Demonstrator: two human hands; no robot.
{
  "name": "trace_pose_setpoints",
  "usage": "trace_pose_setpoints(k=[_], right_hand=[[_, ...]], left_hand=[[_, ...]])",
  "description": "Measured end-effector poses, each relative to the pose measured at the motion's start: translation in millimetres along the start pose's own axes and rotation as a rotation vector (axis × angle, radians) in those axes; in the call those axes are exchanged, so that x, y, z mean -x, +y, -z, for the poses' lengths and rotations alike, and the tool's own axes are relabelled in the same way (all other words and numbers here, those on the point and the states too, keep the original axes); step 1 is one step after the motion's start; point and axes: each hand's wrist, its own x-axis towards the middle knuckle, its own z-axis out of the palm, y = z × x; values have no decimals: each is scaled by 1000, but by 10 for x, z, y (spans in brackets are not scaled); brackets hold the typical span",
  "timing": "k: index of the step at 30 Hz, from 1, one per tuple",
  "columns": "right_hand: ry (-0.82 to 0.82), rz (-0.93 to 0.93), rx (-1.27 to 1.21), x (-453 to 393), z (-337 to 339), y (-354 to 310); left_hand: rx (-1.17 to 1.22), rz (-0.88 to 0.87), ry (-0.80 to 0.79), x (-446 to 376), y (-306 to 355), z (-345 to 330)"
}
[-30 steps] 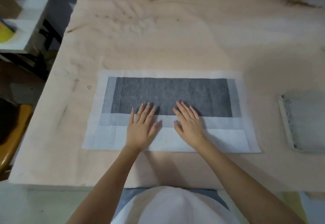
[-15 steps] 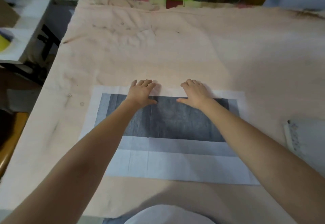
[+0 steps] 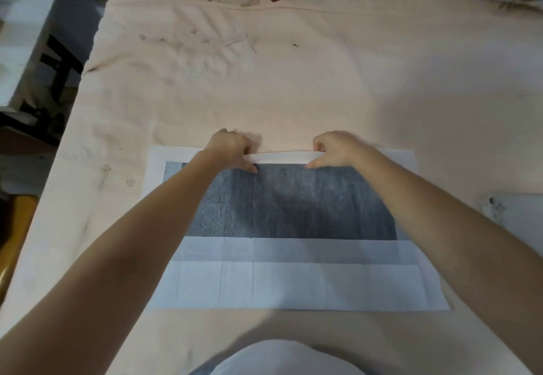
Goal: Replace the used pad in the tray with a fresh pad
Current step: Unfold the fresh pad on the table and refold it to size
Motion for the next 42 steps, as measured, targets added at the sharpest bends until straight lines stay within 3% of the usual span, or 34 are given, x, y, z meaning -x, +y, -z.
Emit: trace_pose_setpoints(k=[6, 13, 17, 25, 42], right_hand=[[79, 86, 50, 173, -37, 30], [227, 91, 191, 548, 15, -28], [357, 132, 193, 857, -88, -70], [596, 295, 182, 1590, -767, -160], [515, 184, 140, 1914, -1669, -268]], left_hand=[[53, -10, 48, 173, -10, -36], [-47, 34, 118, 475, 67, 21], [-85, 2, 239, 791, 181, 21], [59, -77, 470, 1586, 433, -484], [160, -47, 423, 1957, 634, -1332]])
